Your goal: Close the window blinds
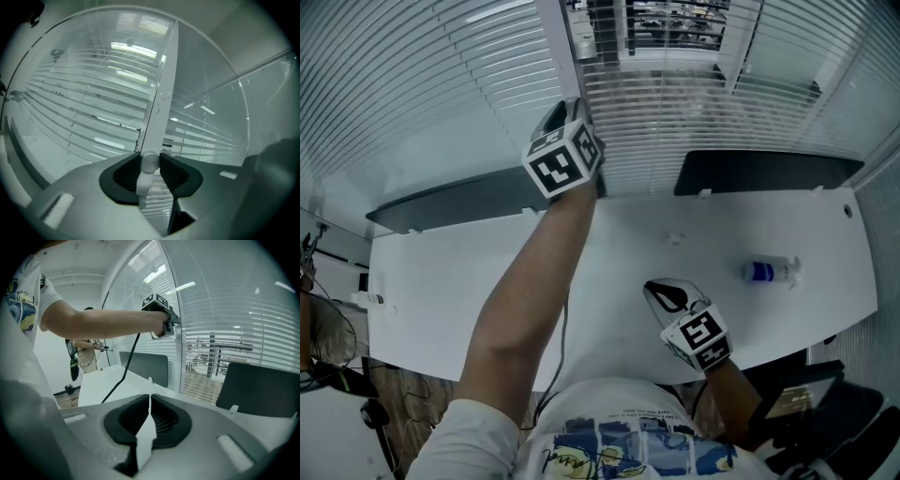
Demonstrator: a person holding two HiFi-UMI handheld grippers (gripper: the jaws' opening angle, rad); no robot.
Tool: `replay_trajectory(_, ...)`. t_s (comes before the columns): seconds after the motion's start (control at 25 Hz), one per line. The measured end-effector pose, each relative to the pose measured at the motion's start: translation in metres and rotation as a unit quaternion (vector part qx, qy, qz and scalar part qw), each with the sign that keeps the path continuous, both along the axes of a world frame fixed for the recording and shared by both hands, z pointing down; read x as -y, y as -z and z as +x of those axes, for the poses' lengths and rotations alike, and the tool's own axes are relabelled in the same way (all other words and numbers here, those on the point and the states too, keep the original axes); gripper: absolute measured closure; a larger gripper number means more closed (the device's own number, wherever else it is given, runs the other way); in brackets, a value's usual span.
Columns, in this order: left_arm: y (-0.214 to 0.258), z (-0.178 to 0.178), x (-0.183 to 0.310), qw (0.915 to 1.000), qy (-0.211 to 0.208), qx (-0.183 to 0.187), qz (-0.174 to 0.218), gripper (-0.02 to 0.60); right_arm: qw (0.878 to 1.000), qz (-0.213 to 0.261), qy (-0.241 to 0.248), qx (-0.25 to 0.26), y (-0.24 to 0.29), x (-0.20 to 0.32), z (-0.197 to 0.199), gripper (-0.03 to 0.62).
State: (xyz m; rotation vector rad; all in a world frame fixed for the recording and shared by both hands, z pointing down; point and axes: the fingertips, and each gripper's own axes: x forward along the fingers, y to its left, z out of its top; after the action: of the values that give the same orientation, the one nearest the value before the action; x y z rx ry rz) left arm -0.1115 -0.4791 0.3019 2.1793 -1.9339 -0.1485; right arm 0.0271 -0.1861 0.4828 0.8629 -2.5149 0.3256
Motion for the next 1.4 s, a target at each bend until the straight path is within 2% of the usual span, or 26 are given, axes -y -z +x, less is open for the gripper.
replay_trajectory(0.12, -0.001, 0.002, 0.001, 0.9984, -0.011, 0.055, 0.003, 0.442, 1.000, 0.000, 0.001, 0.001, 0.001, 0.000, -0.001, 0.582)
replay_trajectory(0.2, 0.000, 0.005, 0.000, 0.9914, -0.022, 0.129, 0.008, 0.439, 1.000, 0.001, 0.003, 0.002, 0.002, 0.000, -0.001, 0.582)
replay_trajectory(0.24, 0.000, 0.007, -0.001, 0.9843, -0.028, 0.174, 0.013, 0.419, 1.000, 0.002, 0.002, 0.002, 0.003, 0.000, -0.001, 0.582)
replay_trajectory(0.32, 0.001, 0.012, -0.004, 0.9626, -0.043, 0.266, 0.025, 0.411, 1.000, 0.003, 0.001, 0.002, 0.003, 0.001, -0.001, 0.582)
replay_trajectory(0.4, -0.001, 0.016, -0.006, 0.9302, -0.058, 0.361, 0.034, 0.403, 1.000, 0.003, 0.000, 0.002, 0.002, 0.000, -0.001, 0.582)
replay_trajectory(0.48, -0.006, 0.019, -0.009, 0.8871, -0.070, 0.454, 0.044, 0.403, 1.000, 0.003, 0.001, 0.003, 0.003, 0.000, -0.001, 0.582)
replay_trajectory(0.56, -0.010, 0.022, -0.010, 0.8429, -0.081, 0.529, 0.055, 0.403, 1.000, 0.003, 0.002, 0.004, 0.003, 0.000, -0.002, 0.582)
replay_trajectory(0.72, -0.007, 0.024, -0.012, 0.7651, -0.088, 0.633, 0.081, 0.403, 1.000, 0.002, 0.002, 0.005, 0.005, -0.001, -0.003, 0.582)
replay_trajectory(0.88, -0.008, 0.031, -0.009, 0.6743, -0.096, 0.727, 0.089, 0.403, 1.000, 0.001, 0.001, 0.003, 0.011, -0.003, -0.002, 0.582)
replay_trajectory(0.92, -0.010, 0.032, -0.008, 0.6562, -0.100, 0.743, 0.087, 0.403, 1.000, 0.001, 0.001, 0.003, 0.011, -0.003, -0.002, 0.582)
replay_trajectory(0.96, -0.013, 0.033, -0.006, 0.6425, -0.103, 0.755, 0.084, 0.403, 1.000, 0.001, 0.001, 0.004, 0.011, -0.003, -0.002, 0.582)
replay_trajectory(1.08, -0.019, 0.030, -0.005, 0.6124, -0.109, 0.779, 0.075, 0.403, 1.000, 0.002, 0.000, 0.004, 0.011, -0.004, -0.001, 0.582)
replay_trajectory(1.24, -0.019, 0.026, -0.002, 0.5622, -0.105, 0.818, 0.064, 0.405, 1.000, 0.000, -0.001, 0.002, 0.009, -0.005, 0.001, 0.582)
replay_trajectory(1.28, -0.018, 0.026, -0.001, 0.5544, -0.107, 0.823, 0.063, 0.406, 1.000, -0.001, -0.001, 0.002, 0.009, -0.005, 0.001, 0.582)
replay_trajectory(1.32, -0.017, 0.026, -0.001, 0.5508, -0.108, 0.825, 0.063, 0.413, 1.000, -0.001, 0.000, 0.003, 0.009, -0.005, 0.000, 0.582)
replay_trajectory(1.4, -0.016, 0.026, 0.000, 0.5543, -0.106, 0.823, 0.064, 0.451, 1.000, 0.000, 0.001, 0.004, 0.006, -0.004, -0.002, 0.582)
